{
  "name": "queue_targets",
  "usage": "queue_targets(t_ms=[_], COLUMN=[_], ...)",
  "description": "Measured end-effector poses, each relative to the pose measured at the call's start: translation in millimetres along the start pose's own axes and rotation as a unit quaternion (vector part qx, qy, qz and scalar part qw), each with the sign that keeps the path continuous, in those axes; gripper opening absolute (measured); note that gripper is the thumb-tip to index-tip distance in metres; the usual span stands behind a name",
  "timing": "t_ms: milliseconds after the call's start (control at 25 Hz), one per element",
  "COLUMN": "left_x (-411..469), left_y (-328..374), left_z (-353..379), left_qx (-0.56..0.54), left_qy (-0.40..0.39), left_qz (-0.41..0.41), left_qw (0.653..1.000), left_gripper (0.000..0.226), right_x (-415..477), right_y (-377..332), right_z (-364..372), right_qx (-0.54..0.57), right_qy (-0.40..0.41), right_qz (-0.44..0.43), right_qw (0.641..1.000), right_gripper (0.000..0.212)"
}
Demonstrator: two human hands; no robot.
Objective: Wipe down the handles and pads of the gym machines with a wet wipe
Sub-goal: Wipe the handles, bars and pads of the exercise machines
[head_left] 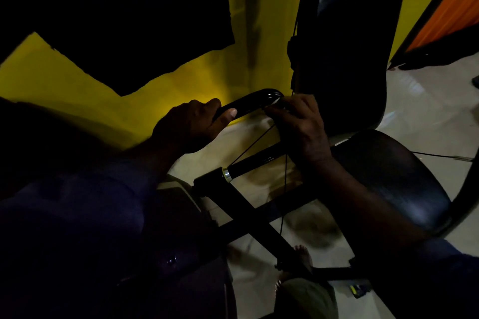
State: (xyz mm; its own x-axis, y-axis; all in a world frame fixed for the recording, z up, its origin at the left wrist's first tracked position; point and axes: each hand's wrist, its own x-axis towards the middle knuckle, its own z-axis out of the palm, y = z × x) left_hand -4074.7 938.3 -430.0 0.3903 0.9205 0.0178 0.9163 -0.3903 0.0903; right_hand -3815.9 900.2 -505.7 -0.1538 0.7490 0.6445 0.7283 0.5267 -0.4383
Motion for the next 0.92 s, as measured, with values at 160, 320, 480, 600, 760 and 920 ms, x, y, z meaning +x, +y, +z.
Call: queue_targets(t_ms=[160,320,480,600,760,920], left_x=[-0.9,0.8,1.5,2.9,3.4,2.7], left_y=[-1.3,-2.5,-0.1,-0.8,-3.7,-1.1], left_z=[0.7,1.6,-0.3,0.5,2.2,0.5], left_qx=[0.006,-0.001,-0.003,-0.009,-0.005,-0.006], left_qy=[0.008,0.0,-0.008,-0.014,-0.009,-0.007], left_qz=[0.006,0.006,-0.007,-0.013,-0.002,0.0], left_qw=[1.0,1.0,1.0,1.0,1.0,1.0], left_gripper=[0.051,0.053,0.054,0.055,0.055,0.056], right_x=[-55.0,-29.4,-17.0,-74.1,-25.6,29.8], right_y=[-0.1,-1.3,0.5,0.4,1.3,16.5], right_z=[1.2,5.7,1.9,-0.1,7.8,9.1], right_qx=[-0.036,-0.021,0.049,0.091,0.209,0.414], right_qy=[-0.072,-0.046,-0.065,-0.112,0.083,-0.025], right_qz=[0.039,0.034,0.103,0.203,0.36,0.346], right_qw=[0.996,0.998,0.991,0.969,0.906,0.842], right_gripper=[0.05,0.031,0.022,0.024,0.006,0.008])
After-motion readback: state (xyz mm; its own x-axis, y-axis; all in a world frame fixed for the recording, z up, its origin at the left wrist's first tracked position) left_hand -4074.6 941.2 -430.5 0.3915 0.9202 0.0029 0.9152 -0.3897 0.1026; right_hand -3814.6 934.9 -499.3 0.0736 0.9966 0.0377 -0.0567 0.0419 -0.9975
